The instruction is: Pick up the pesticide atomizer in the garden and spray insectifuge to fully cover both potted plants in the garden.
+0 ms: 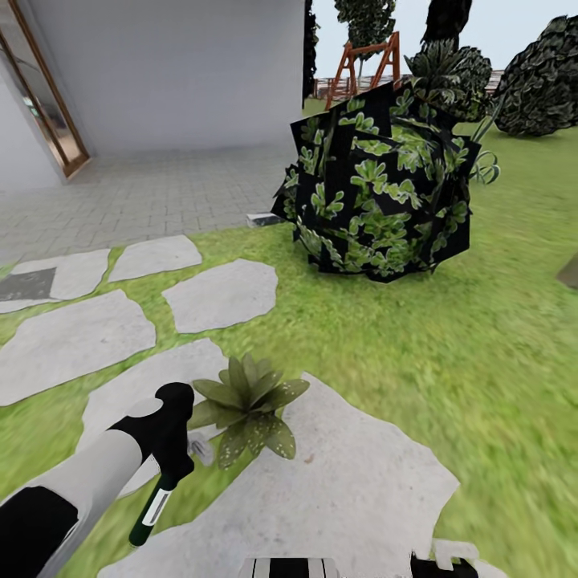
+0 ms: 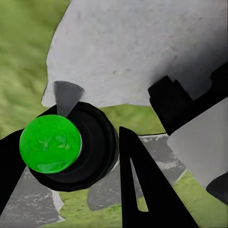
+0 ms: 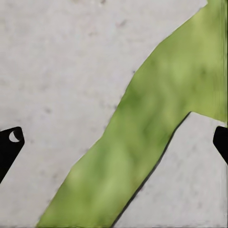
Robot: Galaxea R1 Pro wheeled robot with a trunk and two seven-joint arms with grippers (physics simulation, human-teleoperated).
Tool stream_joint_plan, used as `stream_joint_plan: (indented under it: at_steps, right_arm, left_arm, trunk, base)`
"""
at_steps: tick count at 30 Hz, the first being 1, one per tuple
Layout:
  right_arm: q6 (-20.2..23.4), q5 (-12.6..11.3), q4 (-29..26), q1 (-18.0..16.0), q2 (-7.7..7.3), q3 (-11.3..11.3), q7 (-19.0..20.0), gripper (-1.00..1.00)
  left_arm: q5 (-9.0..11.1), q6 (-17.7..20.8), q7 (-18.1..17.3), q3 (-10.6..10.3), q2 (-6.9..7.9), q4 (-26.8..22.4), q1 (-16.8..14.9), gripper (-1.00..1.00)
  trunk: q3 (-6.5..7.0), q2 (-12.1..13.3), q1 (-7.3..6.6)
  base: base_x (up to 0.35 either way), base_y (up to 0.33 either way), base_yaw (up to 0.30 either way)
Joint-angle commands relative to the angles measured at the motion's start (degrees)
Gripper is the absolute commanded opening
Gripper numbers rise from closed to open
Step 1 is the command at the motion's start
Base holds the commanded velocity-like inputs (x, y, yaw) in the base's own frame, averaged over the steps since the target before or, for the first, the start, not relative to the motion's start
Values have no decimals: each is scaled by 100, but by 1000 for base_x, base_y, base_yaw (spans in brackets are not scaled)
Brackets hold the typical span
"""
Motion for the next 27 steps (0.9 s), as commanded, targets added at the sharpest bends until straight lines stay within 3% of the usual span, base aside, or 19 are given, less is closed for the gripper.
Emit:
stream_joint_plan:
  at_steps: [1, 6, 13, 18, 27]
  right_arm:
    - [-11, -44, 1, -3, 1, 48, -16, 100]
    - [-11, -44, 1, -3, 1, 48, -16, 100]
    - [-11, -44, 1, -3, 1, 48, -16, 100]
    - [-11, -44, 1, -3, 1, 48, -16, 100]
    - [-11, -44, 1, -3, 1, 48, -16, 100]
  left_arm:
    - [-35, 60, -56, -18, 21, -15, 0, -100]
    - [-34, 56, -56, -6, 65, -15, 0, -100]
    - [-48, 51, -55, 353, 60, -350, -9, -100]
    - [-47, 51, -49, 383, 60, -383, -9, -100]
    - [-51, 59, -51, 377, 56, -384, -9, -100]
  trunk:
    - [-4, -2, -1]
    - [-4, -2, -1]
    - [-4, -2, -1]
    - [-4, -2, -1]
    - [-4, -2, -1]
  base:
    - [-2, 25, -299]
    - [0, 6, -146]
    - [22, 213, -6]
    - [153, 297, -42]
    - [-42, 333, -257]
